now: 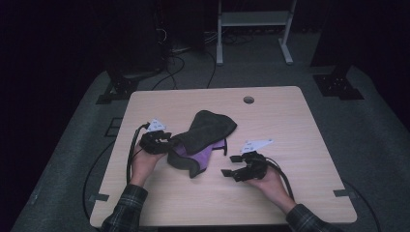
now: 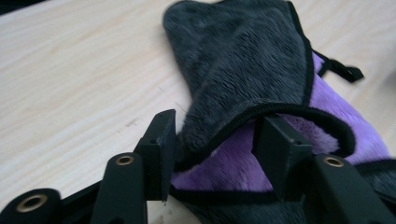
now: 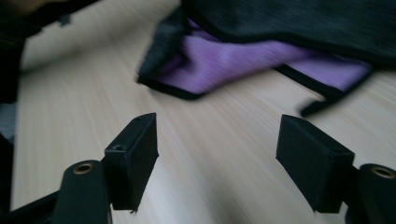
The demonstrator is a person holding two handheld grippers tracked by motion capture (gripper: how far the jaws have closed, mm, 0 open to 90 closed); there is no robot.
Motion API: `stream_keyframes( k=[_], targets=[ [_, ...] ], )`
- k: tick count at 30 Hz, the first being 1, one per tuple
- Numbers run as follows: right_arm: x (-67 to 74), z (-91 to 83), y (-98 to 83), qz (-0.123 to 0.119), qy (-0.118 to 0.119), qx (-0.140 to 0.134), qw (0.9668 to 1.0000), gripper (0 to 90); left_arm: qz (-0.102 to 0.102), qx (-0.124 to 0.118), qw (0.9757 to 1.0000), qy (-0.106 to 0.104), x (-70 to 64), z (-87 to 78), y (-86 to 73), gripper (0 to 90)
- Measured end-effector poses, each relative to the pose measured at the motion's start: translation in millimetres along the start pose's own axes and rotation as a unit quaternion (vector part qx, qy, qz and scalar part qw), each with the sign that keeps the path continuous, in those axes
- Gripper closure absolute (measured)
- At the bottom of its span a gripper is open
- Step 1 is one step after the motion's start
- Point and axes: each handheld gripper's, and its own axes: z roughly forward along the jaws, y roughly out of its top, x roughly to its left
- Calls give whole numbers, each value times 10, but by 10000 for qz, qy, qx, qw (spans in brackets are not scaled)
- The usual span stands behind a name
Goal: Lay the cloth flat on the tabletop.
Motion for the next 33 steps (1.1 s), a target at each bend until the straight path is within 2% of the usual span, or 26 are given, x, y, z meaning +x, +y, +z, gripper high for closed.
stream_keyframes(
  k=[3,5,8,9,12,13,15,16,18,19,20,23,24,25,26,27,33],
  targets=[
    [99,183,92,-119,201,75,9997,284,35,-8,10000,-41,-24,-26,-28,450],
    [143,278,149,-151,275,22,9995,286,51,-12,10000,-56,-39,-26,-39,448],
    [168,366,192,-146,343,0,9993,287,46,-14,10000,-69,-39,-21,-38,445],
    [173,459,221,-134,433,28,9990,287,30,-26,9999,-97,-42,-8,-37,445],
    [185,581,248,-77,506,61,9987,286,51,-15,9999,-111,-43,0,-38,444],
    [185,581,248,-77,506,61,9987,286,52,-17,9999,-120,-41,0,-38,444],
    [191,697,264,8,591,104,9982,287,49,-18,9999,-122,-36,-2,-37,444],
    [191,697,264,8,591,104,9982,287,41,-20,9999,-123,-33,-2,-38,444],
    [194,812,256,35,622,218,9978,330,31,-28,9999,-127,-30,-2,-40,445],
    [195,841,248,62,619,254,9977,379,29,-30,9999,-129,-28,-3,-40,444],
    [195,841,248,62,619,254,9977,379,33,-34,9999,-126,-27,-4,-40,444],
    [186,870,230,67,648,289,9975,625,8,-61,9999,-129,-30,-6,-38,444],
    [180,835,232,-52,615,302,9976,791,33,-54,9999,-139,-27,-12,-35,444],
    [180,835,232,-52,615,302,9976,791,33,-54,9999,-139,-27,-12,-35,444],
    [180,815,234,-109,585,287,9978,828,32,-60,9999,-145,-27,-16,-33,444],
    [180,754,247,-170,451,238,9986,841,41,-75,9998,-174,-36,-28,-23,438],
    [127,565,259,-261,215,288,9990,848,61,-243,9992,-302,-99,-75,35,419]
  ],
)
